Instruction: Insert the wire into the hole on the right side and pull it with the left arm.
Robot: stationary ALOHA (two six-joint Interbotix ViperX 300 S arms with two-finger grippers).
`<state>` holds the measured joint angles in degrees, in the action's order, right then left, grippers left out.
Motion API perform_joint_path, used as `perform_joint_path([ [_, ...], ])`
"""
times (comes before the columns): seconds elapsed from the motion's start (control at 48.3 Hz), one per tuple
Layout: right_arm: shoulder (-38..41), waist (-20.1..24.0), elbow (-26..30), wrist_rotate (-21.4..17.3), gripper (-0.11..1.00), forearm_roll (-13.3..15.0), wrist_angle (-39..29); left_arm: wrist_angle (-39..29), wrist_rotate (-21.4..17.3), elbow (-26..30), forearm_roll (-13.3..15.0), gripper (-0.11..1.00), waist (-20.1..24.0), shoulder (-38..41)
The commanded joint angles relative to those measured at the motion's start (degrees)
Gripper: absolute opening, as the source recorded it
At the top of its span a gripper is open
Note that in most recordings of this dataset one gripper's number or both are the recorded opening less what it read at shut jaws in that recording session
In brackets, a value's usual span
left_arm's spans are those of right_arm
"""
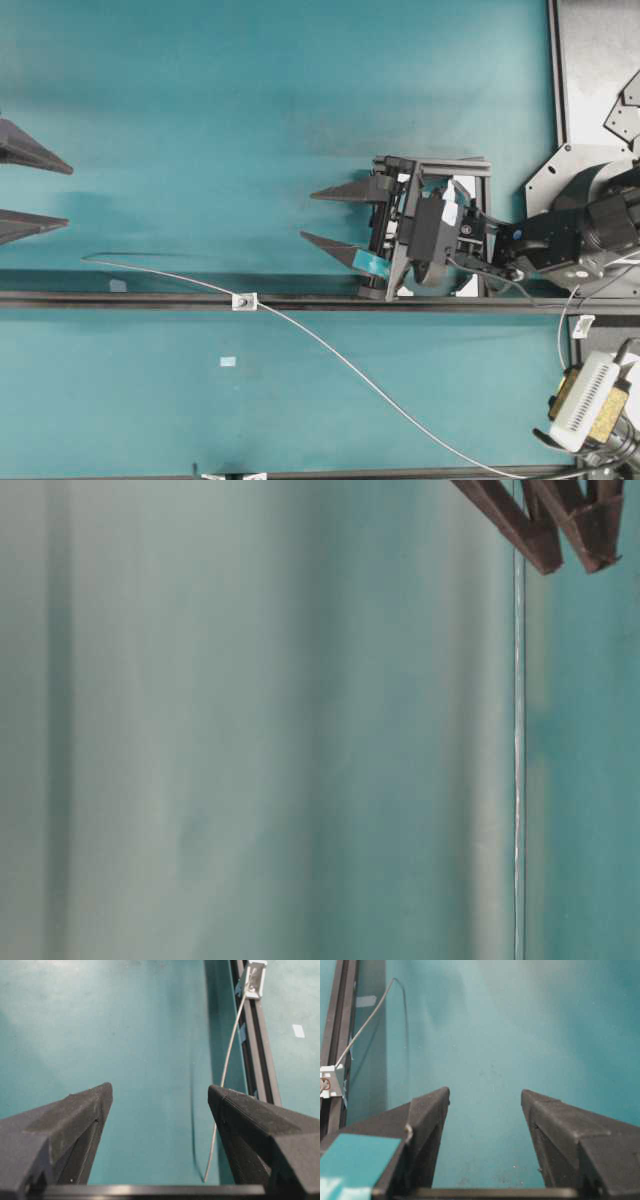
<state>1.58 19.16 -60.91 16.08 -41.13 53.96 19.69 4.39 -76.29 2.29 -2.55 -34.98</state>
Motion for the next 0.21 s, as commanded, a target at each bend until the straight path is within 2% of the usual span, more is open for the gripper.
perform_joint_path([
  [0.0,-1.2,-0.2,0.4,0.1,0.69,0.1,0.3,0.6,-0.1,1.0,-0.1,0.88,0.2,-0.2],
  [0.186,-2.2,-0.2,0.4,0.2,0.69,0.1,0.3,0.5,-0.2,1.5,-0.2,0.88,0.2,-0.4],
])
